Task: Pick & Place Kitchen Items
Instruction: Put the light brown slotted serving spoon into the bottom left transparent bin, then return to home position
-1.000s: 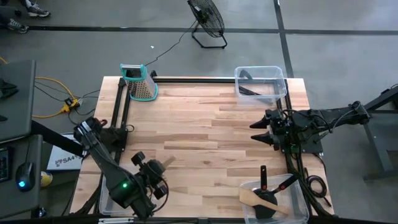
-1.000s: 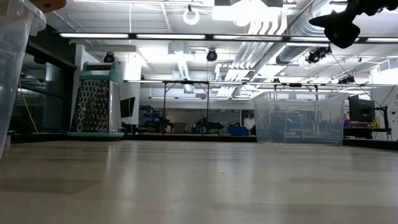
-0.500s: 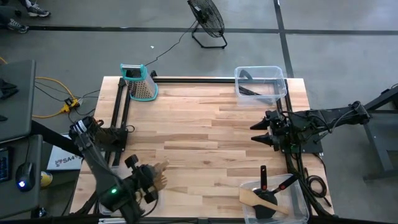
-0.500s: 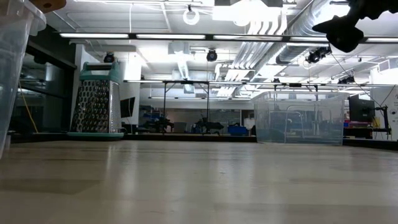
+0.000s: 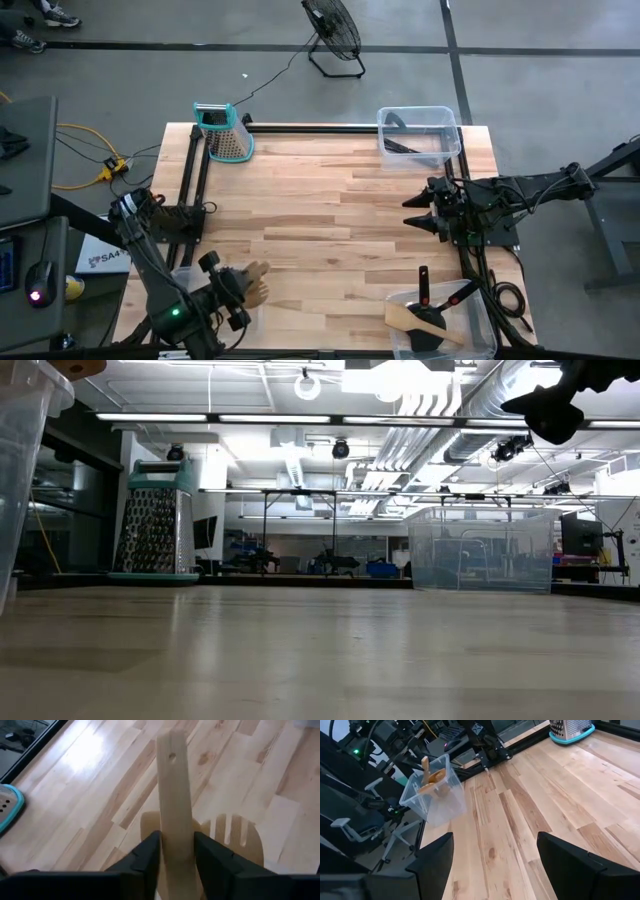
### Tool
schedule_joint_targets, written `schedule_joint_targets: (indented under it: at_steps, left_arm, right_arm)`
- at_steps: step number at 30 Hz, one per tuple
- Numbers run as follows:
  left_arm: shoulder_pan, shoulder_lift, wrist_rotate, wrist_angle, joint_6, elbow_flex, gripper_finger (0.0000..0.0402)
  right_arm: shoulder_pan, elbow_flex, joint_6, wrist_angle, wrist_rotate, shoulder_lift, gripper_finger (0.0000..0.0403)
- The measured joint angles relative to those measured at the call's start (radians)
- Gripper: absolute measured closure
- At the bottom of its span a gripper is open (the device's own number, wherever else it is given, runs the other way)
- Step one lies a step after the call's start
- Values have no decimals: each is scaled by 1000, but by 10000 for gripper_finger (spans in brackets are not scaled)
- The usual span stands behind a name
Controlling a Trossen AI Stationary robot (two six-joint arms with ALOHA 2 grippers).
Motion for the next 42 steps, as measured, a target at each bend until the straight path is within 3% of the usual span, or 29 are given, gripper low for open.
schedule_joint_targets:
  at_steps: [5,9,18,21,24,28,33,37,42]
  left_arm:
    - [0,0,-1,0,2,0,208]
    - [10,0,-5,-1,-10,9,170]
    - [129,0,-165,0,62,198,178]
    - [210,0,-193,34,194,276,185]
    - [304,0,-188,155,428,337,188]
    - [456,0,-87,358,774,394,188]
    - [672,0,196,621,1119,401,188]
    - [806,0,332,743,1257,381,188]
    - [893,-15,334,753,1349,345,188]
  right_arm:
    - [0,0,0,0,-6,0,125]
    - [0,0,0,-2,-24,0,125]
    - [0,0,-1,-49,-36,-3,125]
    - [0,0,-1,-33,-50,-4,125]
    - [0,0,-2,-13,-40,-5,125]
    - [0,0,-32,0,-48,-5,125]
    - [0,0,-25,56,-20,-4,125]
    - [0,0,-27,61,-3,-28,125]
    - [8,0,-159,62,-114,-137,125]
